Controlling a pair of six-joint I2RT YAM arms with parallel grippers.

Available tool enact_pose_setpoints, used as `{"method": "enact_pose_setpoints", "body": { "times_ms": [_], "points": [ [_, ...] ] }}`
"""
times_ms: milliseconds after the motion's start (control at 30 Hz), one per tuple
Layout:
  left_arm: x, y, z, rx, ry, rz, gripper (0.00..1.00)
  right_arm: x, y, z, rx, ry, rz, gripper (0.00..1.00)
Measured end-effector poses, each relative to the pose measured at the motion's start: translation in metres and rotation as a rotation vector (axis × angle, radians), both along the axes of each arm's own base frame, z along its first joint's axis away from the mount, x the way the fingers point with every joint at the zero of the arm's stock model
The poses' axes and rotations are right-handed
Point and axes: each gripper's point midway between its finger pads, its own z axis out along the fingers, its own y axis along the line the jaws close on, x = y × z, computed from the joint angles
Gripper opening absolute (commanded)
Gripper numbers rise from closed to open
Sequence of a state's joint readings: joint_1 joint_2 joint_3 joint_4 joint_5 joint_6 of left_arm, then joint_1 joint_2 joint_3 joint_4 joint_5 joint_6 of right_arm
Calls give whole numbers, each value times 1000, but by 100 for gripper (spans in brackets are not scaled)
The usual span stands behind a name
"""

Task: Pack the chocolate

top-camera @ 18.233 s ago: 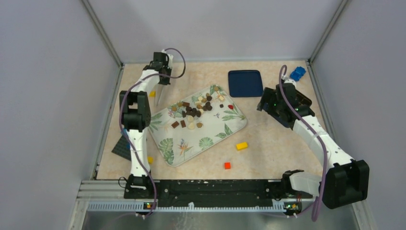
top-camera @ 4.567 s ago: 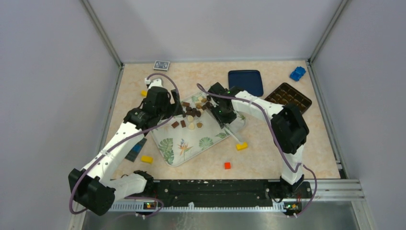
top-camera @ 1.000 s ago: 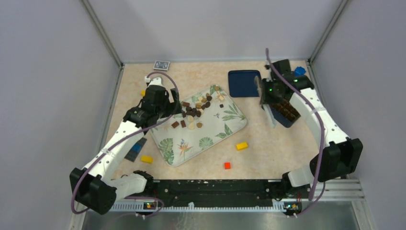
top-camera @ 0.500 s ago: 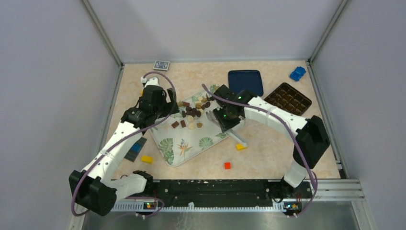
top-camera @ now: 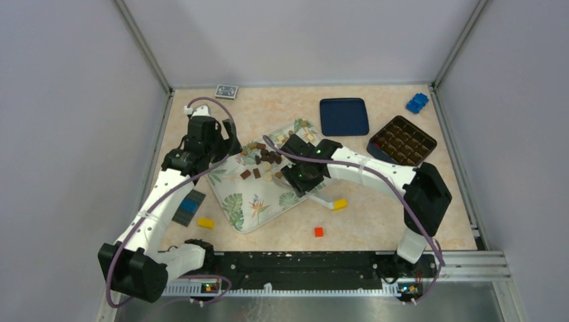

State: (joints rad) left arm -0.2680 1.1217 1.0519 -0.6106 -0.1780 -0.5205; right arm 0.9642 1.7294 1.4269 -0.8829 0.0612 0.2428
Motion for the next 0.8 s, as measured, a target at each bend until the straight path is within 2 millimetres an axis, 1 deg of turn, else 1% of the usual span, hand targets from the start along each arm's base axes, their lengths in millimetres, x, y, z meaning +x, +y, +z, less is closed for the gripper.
{"method": "enact_pose_setpoints", "body": {
  "times_ms": [133, 367, 433, 533, 633, 800],
  "points": [
    [1, 4, 0, -9, 3, 8, 99, 3, -2, -4, -17, -17, -4, 46],
    [1, 5, 0, -21, 6, 6, 99, 10, -2, -15, -44, -32, -9, 41],
    [1, 5, 0, -24, 6, 4, 99, 11, -2, -16, -49, -35, -7, 36],
    [1, 4, 0, -27, 8, -3, 99, 13, -4, -17, -58, -44, -9, 24],
    [1, 3, 0, -28, 8, -8, 99, 16, -5, -16, -64, -60, -17, 15],
    [1, 3, 0, -27, 9, -14, 99, 22, -7, -12, -71, -98, -33, 13]
  ]
}}
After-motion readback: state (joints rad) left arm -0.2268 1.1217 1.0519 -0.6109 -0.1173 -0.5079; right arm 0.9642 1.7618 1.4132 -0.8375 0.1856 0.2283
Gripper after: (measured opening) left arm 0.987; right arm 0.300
